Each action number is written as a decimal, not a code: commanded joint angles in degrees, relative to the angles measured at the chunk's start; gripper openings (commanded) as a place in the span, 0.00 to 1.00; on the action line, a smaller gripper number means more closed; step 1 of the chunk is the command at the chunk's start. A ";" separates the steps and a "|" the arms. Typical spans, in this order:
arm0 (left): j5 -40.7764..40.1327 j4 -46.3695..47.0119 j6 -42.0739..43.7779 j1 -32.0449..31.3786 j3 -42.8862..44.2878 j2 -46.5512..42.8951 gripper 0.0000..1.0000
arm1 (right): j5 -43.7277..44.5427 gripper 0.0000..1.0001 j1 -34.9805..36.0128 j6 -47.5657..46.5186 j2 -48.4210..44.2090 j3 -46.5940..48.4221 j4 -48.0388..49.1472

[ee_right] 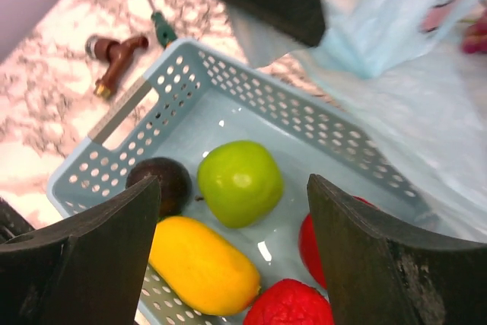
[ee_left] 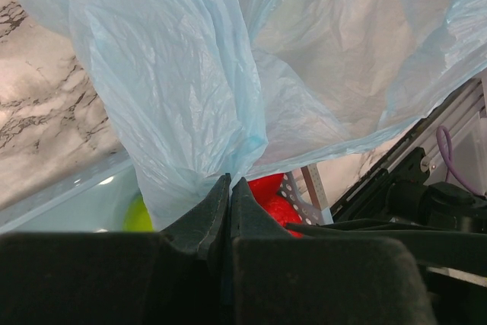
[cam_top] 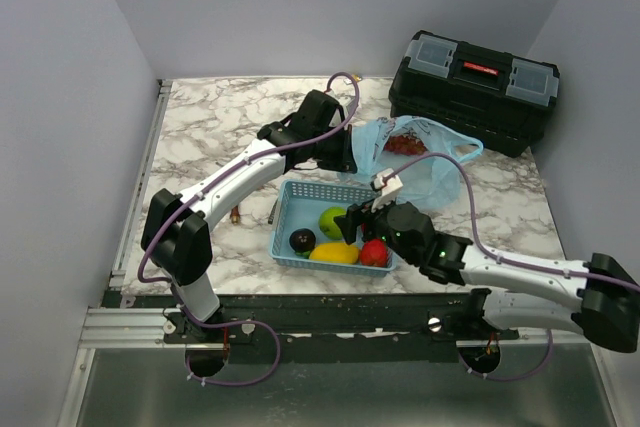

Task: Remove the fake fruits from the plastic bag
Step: Place the fake fruit in the bin, then take out the fake fruit from the plastic bag.

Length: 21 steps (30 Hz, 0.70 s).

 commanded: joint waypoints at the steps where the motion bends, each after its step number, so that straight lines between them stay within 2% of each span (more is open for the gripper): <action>1: 1.16 1.25 -0.71 0.42 -0.55 -0.07 0.00 | 9.81 0.79 0.25 2.50 -8.06 -2.00 -6.89; 6: 1.62 1.56 -1.07 0.32 -0.45 -0.25 0.00 | 19.91 0.76 0.14 5.88 -13.98 -1.75 -12.07; 10: 2.19 1.77 -1.50 0.31 -0.71 -0.37 0.00 | 24.35 0.69 -1.92 8.32 -11.99 0.85 -16.50; 15: 2.72 2.57 -2.33 0.25 -1.98 -1.09 0.00 | 18.95 0.57 -9.30 9.99 -6.64 5.25 -18.71; 18: 3.07 3.23 -2.97 -0.16 -2.83 -1.57 0.00 | 11.42 0.54 -16.26 11.09 -3.56 8.11 -18.49; 21: 3.40 3.82 -3.56 -1.36 -3.68 -1.65 0.00 | 7.09 0.51 -19.66 10.39 0.05 11.49 -17.83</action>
